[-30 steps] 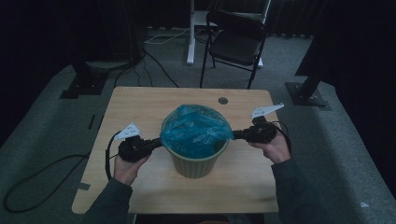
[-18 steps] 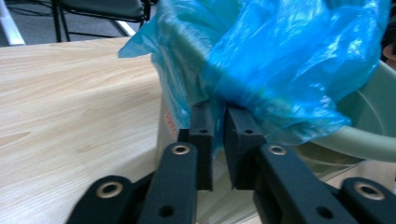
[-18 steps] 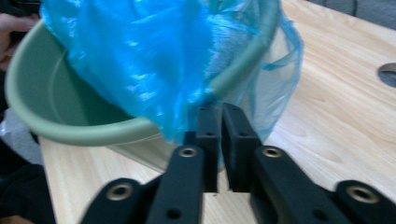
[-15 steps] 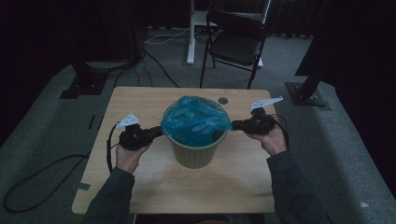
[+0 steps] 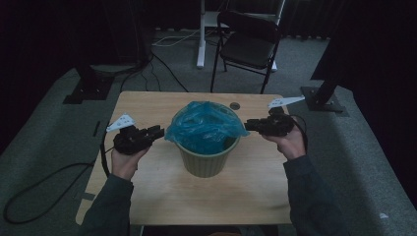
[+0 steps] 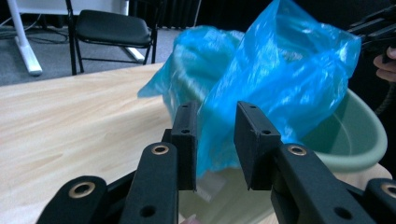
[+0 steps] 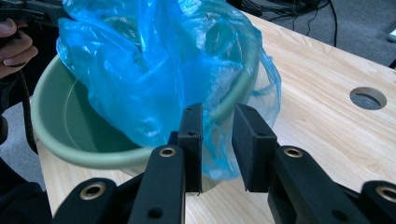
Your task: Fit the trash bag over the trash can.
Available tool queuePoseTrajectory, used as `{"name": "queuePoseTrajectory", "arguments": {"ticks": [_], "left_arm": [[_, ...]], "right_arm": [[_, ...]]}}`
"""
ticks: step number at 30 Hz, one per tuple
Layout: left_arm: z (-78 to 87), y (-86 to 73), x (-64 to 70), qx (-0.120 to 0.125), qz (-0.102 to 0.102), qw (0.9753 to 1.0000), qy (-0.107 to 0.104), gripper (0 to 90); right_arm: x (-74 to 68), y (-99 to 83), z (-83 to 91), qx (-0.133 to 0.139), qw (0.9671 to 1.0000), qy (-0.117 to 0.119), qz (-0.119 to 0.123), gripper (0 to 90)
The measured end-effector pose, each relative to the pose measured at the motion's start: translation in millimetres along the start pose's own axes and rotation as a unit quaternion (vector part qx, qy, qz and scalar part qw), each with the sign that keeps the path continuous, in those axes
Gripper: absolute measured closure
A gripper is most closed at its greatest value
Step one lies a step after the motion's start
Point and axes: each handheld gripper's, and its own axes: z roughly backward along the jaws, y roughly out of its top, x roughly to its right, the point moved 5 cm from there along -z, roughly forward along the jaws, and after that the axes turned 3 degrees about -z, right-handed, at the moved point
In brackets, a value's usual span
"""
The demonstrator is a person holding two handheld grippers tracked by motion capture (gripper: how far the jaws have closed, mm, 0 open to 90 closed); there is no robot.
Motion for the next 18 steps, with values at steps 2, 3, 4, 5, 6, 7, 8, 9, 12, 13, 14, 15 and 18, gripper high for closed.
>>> {"name": "queuePoseTrajectory", "arguments": {"ticks": [2, 3, 4, 5, 6, 7, 8, 9, 12, 13, 14, 15, 18], "left_arm": [[-3.8, 5.0, 1.2, -0.002, -0.006, 1.0, -0.004, 68.3], [-5.8, 7.8, 2.5, 0.001, -0.006, 0.9999, -0.011, 67.2], [-7.7, 10.7, 4.0, 0.005, -0.007, 0.9997, -0.023, 64.9], [-9.7, 13.3, 5.6, 0.007, -0.007, 0.9995, -0.029, 62.9], [-11.7, 15.6, 6.8, 0.006, -0.011, 0.9995, -0.03, 61.8], [-13.6, 17.7, 8.5, 0.006, -0.012, 0.9993, -0.035, 61.1], [-15.3, 19.5, 10.2, 0.008, -0.014, 0.9991, -0.038, 60.7], [-16.9, 20.8, 11.8, 0.006, -0.017, 0.9991, -0.039, 60.5], [-21.4, 22.2, 16.1, -0.001, -0.021, 0.999, -0.04, 61.7], [-22.1, 21.8, 17.6, -0.003, -0.023, 0.9989, -0.041, 63.6], [-22.3, 21.2, 19.1, -0.004, -0.026, 0.9989, -0.04, 66.2], [-22.3, 20.4, 20.8, -0.003, -0.026, 0.9988, -0.041, 68.4], [-20.9, 17.2, 25.8, -0.002, -0.03, 0.9987, -0.042, 74.6]], "right_arm": [[-0.9, 3.8, -2.3, 0.003, 1.0, 0.002, -0.001, 73.2], [-1.2, 5.2, -3.2, 0.003, 1.0, 0.002, -0.001, 73.2], [-1.8, 6.9, -4.3, 0.003, 1.0, 0.002, -0.003, 72.9], [-2.4, 8.7, -5.7, 0.004, 1.0, 0.004, -0.004, 72.5], [-3.5, 10.3, -6.9, 0.005, 0.9999, 0.007, -0.006, 71.9], [-4.7, 11.8, -7.6, 0.006, 0.9999, 0.009, -0.005, 71.3], [-6.1, 13.2, -8.2, 0.009, 0.9999, 0.013, -0.006, 70.9], [-7.7, 14.4, -8.4, 0.012, 0.9997, 0.02, -0.007, 70.4], [-12.1, 16.1, -9.0, 0.013, 0.9993, 0.034, -0.008, 69.3], [-13.8, 15.5, -9.7, 0.01, 0.9992, 0.039, -0.007, 68.6], [-15.7, 14.7, -10.3, 0.007, 0.9989, 0.045, -0.005, 68.5], [-17.4, 13.4, -10.9, 0.004, 0.9988, 0.048, -0.003, 68.4], [-21.5, 8.6, -11.7, -0.003, 0.9985, 0.055, 0.002, 68.4]]}}
